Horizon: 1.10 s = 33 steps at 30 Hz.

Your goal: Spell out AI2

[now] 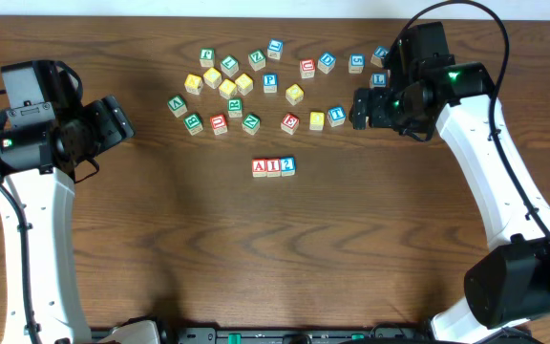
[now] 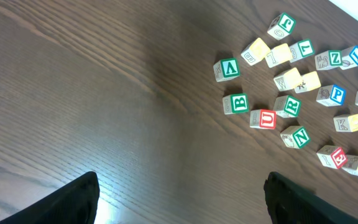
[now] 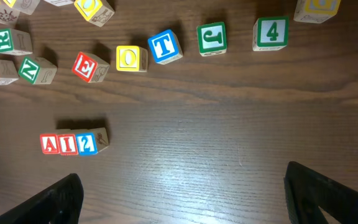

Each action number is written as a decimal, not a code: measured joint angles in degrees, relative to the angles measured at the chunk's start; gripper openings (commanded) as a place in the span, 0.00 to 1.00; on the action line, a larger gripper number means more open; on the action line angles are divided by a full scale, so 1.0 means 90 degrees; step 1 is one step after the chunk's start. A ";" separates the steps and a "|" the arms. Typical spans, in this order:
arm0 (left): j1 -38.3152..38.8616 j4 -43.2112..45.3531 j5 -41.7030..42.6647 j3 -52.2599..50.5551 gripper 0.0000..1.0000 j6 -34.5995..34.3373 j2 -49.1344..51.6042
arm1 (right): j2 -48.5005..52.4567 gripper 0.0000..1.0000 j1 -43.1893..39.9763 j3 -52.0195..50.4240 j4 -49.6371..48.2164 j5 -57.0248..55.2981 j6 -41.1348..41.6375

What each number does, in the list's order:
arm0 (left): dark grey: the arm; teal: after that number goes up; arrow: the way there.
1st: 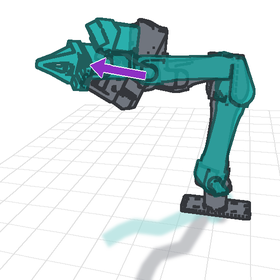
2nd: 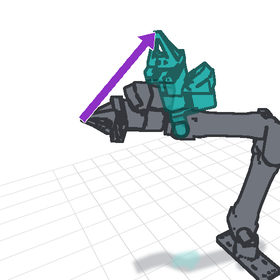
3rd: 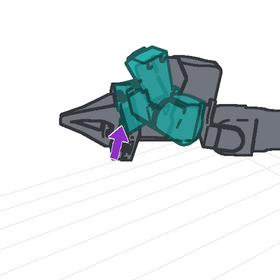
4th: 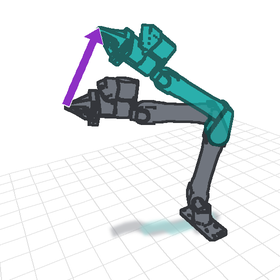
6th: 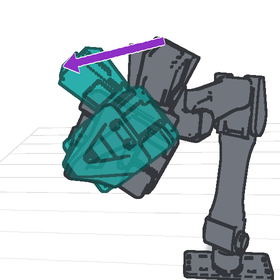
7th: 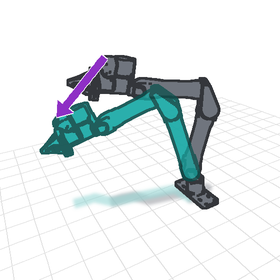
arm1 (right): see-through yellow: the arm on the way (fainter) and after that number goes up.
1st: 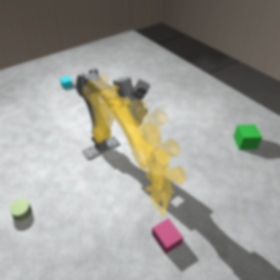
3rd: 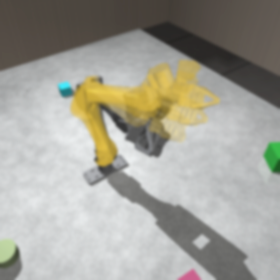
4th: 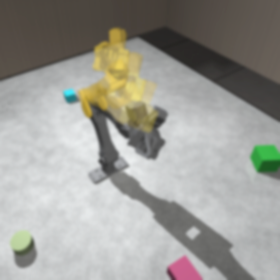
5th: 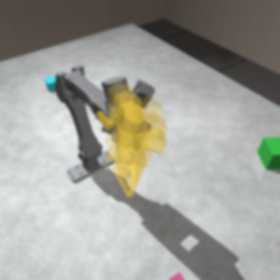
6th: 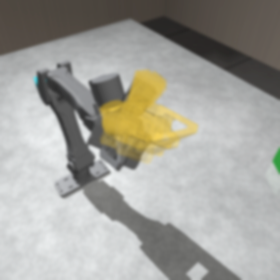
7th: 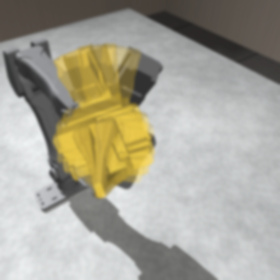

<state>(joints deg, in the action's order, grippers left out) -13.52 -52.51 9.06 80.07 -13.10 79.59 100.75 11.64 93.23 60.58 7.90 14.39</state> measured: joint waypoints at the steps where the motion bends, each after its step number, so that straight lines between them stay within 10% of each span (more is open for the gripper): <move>1: 0.0002 0.0000 0.0000 0.0000 0.98 0.0000 0.0000 | 0.0000 0.99 0.0000 0.0000 0.0002 0.0000 -0.0002; 33: 0.0000 0.0000 -0.0002 0.0000 0.99 -0.0010 0.0000 | 0.0000 0.99 0.0000 0.0000 0.0007 -0.0148 -0.0051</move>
<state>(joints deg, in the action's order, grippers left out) -13.52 -52.51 9.04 80.07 -13.19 79.59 100.75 11.64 93.23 60.64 6.57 13.93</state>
